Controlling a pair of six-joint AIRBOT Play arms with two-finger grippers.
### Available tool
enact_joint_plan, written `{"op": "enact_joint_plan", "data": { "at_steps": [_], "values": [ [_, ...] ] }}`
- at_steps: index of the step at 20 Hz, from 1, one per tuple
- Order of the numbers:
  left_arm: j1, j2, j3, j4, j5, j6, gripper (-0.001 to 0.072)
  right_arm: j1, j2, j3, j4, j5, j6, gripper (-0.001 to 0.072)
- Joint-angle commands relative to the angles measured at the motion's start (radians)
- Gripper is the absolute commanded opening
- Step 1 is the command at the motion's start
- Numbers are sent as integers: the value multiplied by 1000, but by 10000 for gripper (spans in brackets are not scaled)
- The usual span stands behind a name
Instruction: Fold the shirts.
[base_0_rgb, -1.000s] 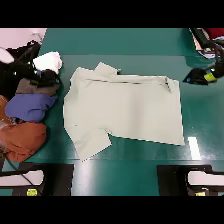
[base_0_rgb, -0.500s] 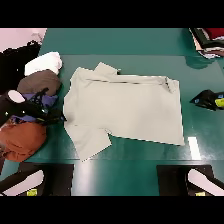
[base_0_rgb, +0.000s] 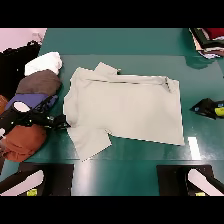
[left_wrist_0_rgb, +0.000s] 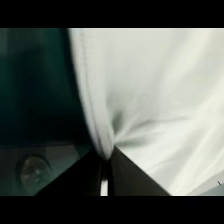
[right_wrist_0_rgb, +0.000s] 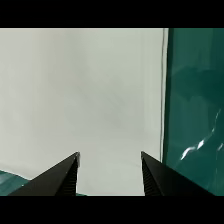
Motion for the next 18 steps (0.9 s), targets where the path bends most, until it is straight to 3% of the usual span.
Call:
{"op": "enact_joint_plan", "data": {
  "at_steps": [1, 2, 3, 4, 13, 14, 18],
  "values": [
    [1, 19, 11, -76, 0, 37, 24, -10, 6, -90, -104, 34, 1, 440],
    [1, 31, 21, -75, -3, 37, 24, -28, 6, -135, -102, 36, 1, 478],
    [1, 48, 29, -76, -5, 39, 24, -50, 6, -179, -101, 36, 1, 577],
    [1, 64, 40, -76, -6, 41, 24, -79, 6, -223, -101, 34, 1, 611],
    [1, 87, 71, -77, -10, 43, 24, -137, 6, -438, -72, -52, 0, 568],
    [1, 87, 71, -77, -10, 43, 24, -137, 6, -446, -63, -53, 0, 513],
    [2, 87, 80, -72, -17, 43, 23, -67, 6, -438, -66, -63, -35, 54]
  ]
}}
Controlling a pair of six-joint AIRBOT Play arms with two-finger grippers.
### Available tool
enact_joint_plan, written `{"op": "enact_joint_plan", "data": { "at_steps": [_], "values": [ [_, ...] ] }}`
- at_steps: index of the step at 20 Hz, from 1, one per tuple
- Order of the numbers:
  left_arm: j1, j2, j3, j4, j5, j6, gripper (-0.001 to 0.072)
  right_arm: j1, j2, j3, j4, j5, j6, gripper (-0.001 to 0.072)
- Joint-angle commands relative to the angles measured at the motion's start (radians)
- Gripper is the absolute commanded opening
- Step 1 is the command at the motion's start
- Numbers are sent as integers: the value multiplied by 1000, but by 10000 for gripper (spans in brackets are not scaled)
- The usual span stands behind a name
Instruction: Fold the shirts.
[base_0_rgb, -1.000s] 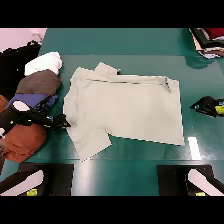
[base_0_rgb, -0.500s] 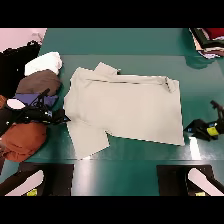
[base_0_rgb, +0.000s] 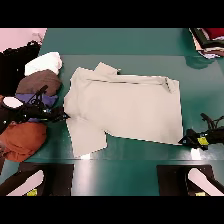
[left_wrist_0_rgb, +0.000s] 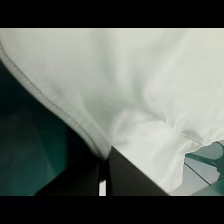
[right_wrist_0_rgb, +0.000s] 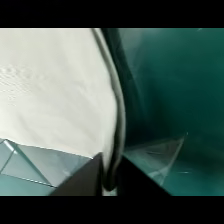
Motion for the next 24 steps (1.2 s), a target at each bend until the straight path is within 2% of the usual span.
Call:
{"op": "enact_joint_plan", "data": {
  "at_steps": [1, 6, 10, 17, 21, 24],
  "values": [
    [1, 5, 25, 4, -18, 0, 23, 59, 2, 21, 4, -11, -29, 19],
    [1, 132, 276, 6, -82, -35, 23, 196, 57, 333, 88, 14, -29, 19],
    [1, 209, 685, 7, -156, -43, 24, 247, 153, 736, 119, -71, -14, 19],
    [1, 211, 1429, 11, -127, -125, 23, 166, 216, 1392, 117, -119, -11, 19],
    [1, 211, 1629, 3, -84, -193, 24, 77, 243, 1574, 100, -104, 13, 19],
    [1, 211, 1663, -27, -81, -198, 23, 35, 249, 1614, 100, -98, 13, 19]
  ]
}}
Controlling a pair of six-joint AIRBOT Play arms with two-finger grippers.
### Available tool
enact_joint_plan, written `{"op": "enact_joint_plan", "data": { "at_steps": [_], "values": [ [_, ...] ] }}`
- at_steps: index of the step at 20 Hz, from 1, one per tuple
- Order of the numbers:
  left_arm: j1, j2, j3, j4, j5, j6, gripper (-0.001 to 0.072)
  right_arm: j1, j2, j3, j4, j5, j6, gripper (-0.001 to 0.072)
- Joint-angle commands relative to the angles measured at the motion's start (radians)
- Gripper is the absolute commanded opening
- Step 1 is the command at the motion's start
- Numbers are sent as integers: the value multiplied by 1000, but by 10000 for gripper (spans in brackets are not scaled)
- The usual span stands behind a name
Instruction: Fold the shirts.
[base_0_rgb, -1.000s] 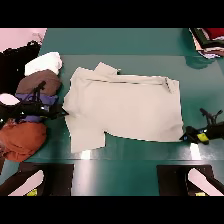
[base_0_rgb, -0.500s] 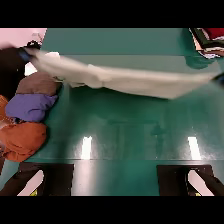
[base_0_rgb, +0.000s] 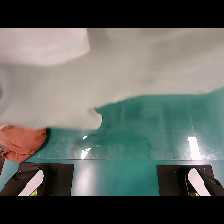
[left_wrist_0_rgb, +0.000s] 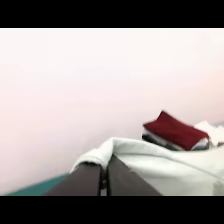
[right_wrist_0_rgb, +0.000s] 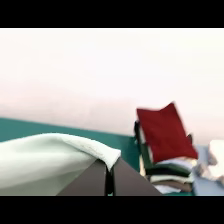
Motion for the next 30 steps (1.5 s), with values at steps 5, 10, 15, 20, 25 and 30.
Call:
{"op": "enact_joint_plan", "data": {
  "at_steps": [5, 10, 15, 20, 25, 30],
  "values": [
    [0, -4, -216, -18, -16, -24, 23, -41, -124, 75, 5, 172, 45, 18],
    [0, -160, -639, -18, -81, 5, 24, 89, -345, -164, -73, 304, 46, 18],
    [-51, -490, -769, 8, -72, 51, 24, 235, -644, -325, -215, 304, 70, 18],
    [-135, -783, -709, 7, 283, 141, 24, 260, -871, -327, -198, 90, 94, 18],
    [-118, -834, -607, 14, 294, 149, 25, 254, -885, -327, -181, -49, 95, 18],
    [-84, -828, -591, 149, -33, 135, 22, 259, -812, -363, -218, 28, 92, 18]
  ]
}}
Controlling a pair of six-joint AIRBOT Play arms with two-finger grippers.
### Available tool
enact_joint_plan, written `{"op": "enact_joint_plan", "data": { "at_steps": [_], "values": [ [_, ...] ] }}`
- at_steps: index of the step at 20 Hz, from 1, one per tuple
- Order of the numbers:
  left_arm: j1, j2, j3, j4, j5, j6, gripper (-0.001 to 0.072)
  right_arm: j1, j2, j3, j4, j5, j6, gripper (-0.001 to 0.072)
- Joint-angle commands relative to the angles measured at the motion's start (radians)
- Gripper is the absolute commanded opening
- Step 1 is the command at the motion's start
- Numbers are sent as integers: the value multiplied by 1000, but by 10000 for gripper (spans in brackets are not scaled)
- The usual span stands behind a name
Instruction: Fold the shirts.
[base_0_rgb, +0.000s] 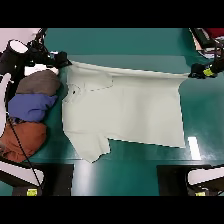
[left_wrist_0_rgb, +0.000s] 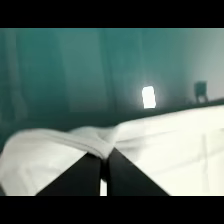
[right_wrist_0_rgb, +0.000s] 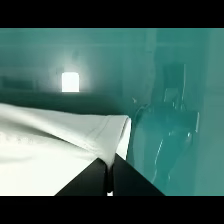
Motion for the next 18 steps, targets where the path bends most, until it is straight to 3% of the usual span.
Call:
{"op": "enact_joint_plan", "data": {
  "at_steps": [1, 6, 9, 10, 11, 12, 15, 18],
  "values": [
    [-1, -5, 5, 178, -213, -22, 22, 3, 56, -71, -24, 8, -1, 18],
    [-48, -3, -129, 257, -211, -31, 23, 3, 194, -380, -21, -86, -1, 18],
    [-44, -3, -188, 282, -209, -131, 47, 3, 236, -491, -10, -120, -1, 29],
    [-38, -1, -189, 291, -220, -135, 312, 3, 243, -507, 4, -118, -1, 173],
    [-32, 11, -189, 293, -235, -145, 442, 2, 251, -517, 26, -111, -1, 397],
    [-23, 34, -189, 298, -258, -145, 426, -5, 264, -521, 37, -92, -1, 448],
    [-14, 170, -232, 382, -344, -154, 426, -34, 333, -521, 39, -9, -12, 448],
    [-17, 382, -457, 393, -358, -186, 426, -66, 416, -521, 39, 83, -47, 448]
  ]
}}
